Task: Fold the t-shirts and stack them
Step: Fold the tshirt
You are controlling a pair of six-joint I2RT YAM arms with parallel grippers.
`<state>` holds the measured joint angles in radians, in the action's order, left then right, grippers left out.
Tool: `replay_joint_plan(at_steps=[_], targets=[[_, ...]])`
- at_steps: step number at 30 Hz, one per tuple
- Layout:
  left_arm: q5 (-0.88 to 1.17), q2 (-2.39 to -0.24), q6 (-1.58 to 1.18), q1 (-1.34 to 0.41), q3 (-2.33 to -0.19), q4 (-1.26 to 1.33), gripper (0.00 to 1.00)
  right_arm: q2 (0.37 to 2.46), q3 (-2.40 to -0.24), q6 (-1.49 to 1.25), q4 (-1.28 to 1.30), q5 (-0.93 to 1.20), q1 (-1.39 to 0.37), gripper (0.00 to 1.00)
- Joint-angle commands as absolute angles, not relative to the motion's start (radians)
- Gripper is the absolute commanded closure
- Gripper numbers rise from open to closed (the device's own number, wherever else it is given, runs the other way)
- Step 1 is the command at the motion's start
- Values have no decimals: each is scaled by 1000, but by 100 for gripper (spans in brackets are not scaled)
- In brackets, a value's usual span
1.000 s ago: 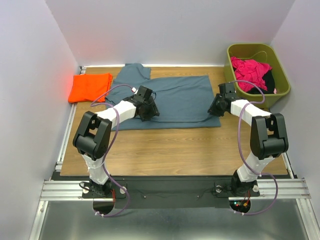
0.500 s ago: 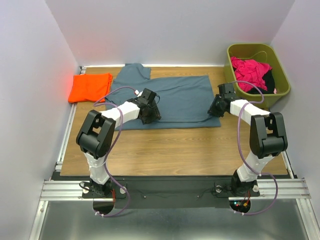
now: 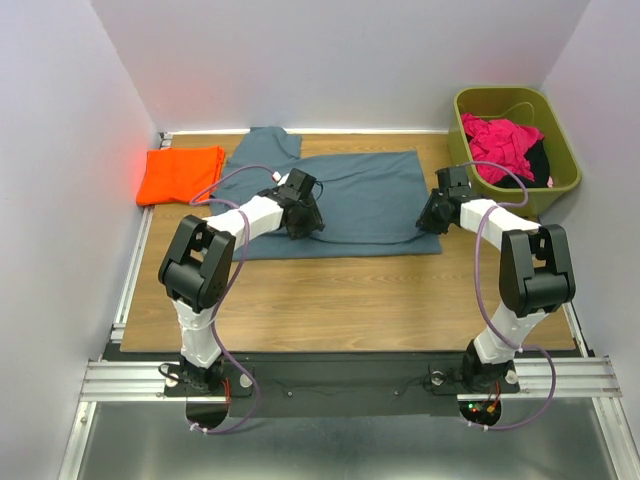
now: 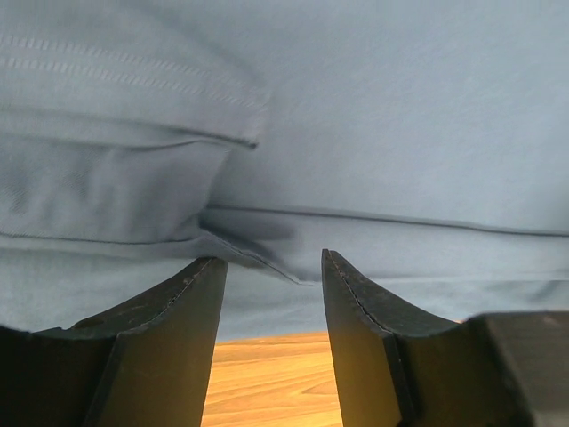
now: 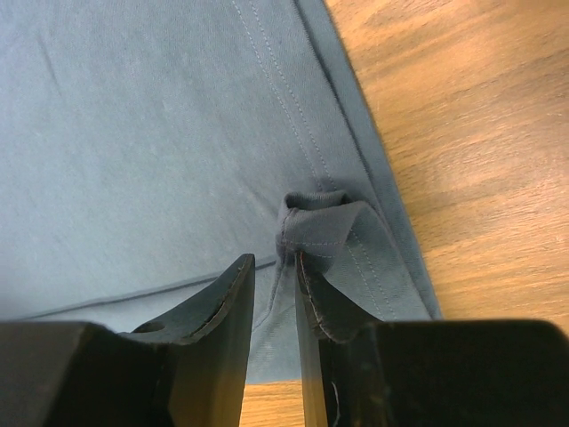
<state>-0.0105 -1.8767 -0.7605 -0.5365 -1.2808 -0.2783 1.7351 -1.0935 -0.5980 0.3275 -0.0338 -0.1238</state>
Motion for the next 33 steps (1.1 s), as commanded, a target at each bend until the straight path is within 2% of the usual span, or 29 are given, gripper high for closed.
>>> replay_joint_plan(at_steps=[1,14,20,26,33], targets=[[-18,-1875,-770,-528,-1345,-282,43,1740,-1147,-584,291,-63,-110,69],[78,-1939,-782,-479,-1413,-262,44,1781,-1230,-546,291,-74,-92,68],[87,-1959,-775,-477,-1445,-270,44,1711,-1246,-411,293,139,-106,65],[101,-1971,-775,-472,-1456,-270,44,1644,-1160,-354,299,293,-208,65],[104,-1983,-770,-465,-1474,-275,44,1674,-1126,-318,298,360,-322,65]])
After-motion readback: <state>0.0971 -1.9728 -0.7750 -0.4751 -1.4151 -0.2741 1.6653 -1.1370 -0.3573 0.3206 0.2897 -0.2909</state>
